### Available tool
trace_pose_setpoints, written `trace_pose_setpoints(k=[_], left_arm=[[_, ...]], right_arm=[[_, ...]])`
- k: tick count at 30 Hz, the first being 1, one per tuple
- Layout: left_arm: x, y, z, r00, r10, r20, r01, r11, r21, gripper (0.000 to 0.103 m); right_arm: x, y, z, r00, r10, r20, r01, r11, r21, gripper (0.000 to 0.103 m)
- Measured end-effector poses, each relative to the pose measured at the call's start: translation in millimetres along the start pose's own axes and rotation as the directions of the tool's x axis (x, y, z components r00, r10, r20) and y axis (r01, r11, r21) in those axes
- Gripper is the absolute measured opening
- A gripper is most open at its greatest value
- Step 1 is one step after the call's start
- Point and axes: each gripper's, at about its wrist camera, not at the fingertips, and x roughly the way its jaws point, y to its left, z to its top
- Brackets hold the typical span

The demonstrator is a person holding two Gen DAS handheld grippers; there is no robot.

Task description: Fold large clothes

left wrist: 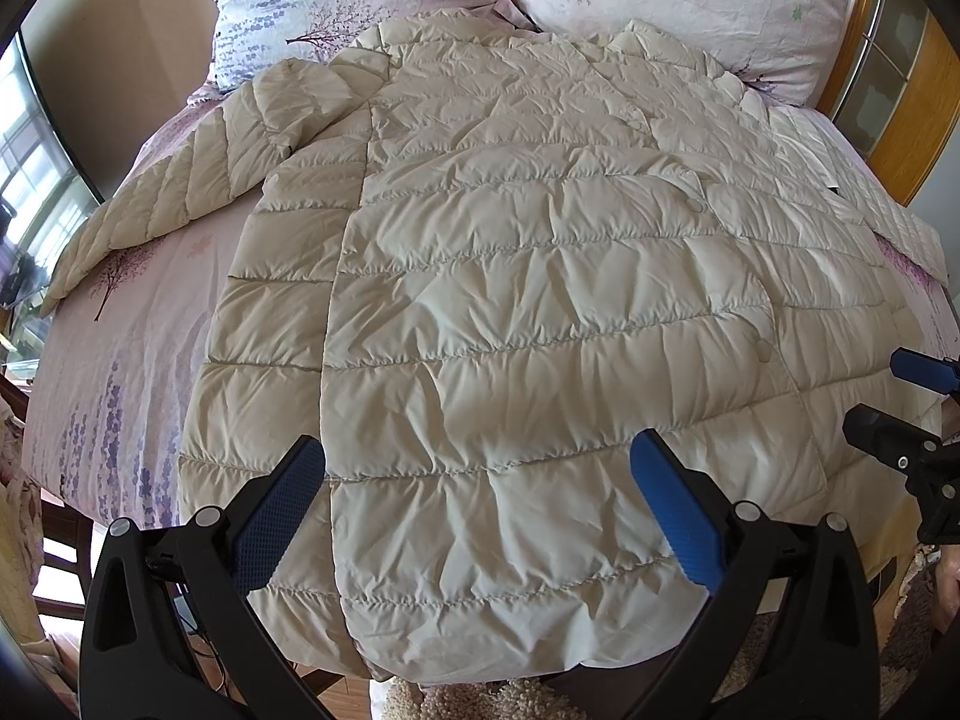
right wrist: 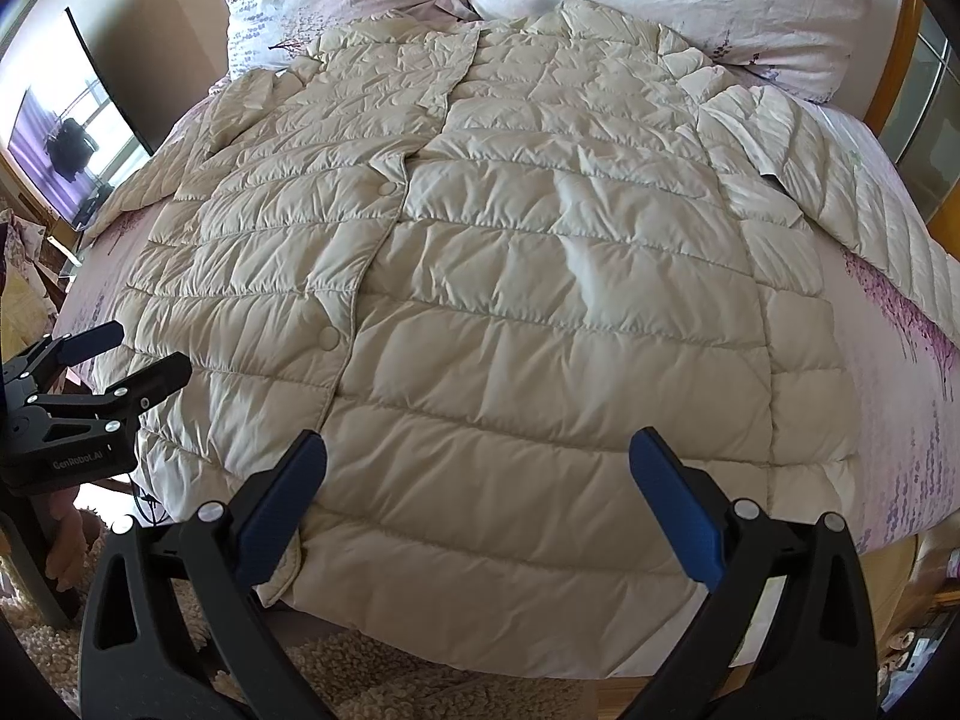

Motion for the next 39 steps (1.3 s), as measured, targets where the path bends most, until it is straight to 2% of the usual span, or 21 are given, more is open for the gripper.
trace_pose_setpoints(k=[22,25,28,31,33,34,36,37,39], left_arm=[[5,2,0,1.000,-0.004,-0.004,0.004,1.000,-0.004,0.102],[5,8,9,1.000,0.002,-0.004,-0.002,1.000,-0.017,0.102],[7,19,19,1.000,0.000,-0.004,0.000,0.999,-0.046,0.102],[12,35,29,1.000,-0.031,-0.004,0.031,0.995,-0.099,0.102],[16,46,34,0.996,-0.084,0.001,0.084,0.987,-0.140,0.102],[18,54,37,0.990,-0.143,0.010,0.142,0.974,-0.174,0.102],[22,65,43,0.976,-0.216,0.022,0.216,0.951,-0.223,0.102],[24,72,46,0.967,-0.253,0.028,0.252,0.934,-0.253,0.102],[27,78,52,0.964,-0.265,0.026,0.262,0.926,-0.272,0.102]], right_arm=[[1,-5,5,0.999,0.032,0.003,-0.032,0.999,0.039,0.101],[-1,-22,10,0.998,0.041,0.052,-0.046,0.994,0.099,0.101],[-6,-53,17,0.989,0.049,0.143,-0.076,0.979,0.189,0.101],[-9,-101,22,0.973,0.046,0.226,-0.123,0.934,0.336,0.101],[-12,-140,23,0.958,0.016,0.288,-0.150,0.880,0.451,0.101],[-14,-157,21,0.951,-0.006,0.310,-0.158,0.851,0.500,0.101],[-19,-196,17,0.935,-0.053,0.349,-0.179,0.782,0.597,0.101],[-20,-211,15,0.932,-0.069,0.355,-0.181,0.760,0.624,0.101],[-25,-250,7,0.921,-0.113,0.372,-0.202,0.677,0.708,0.101]])
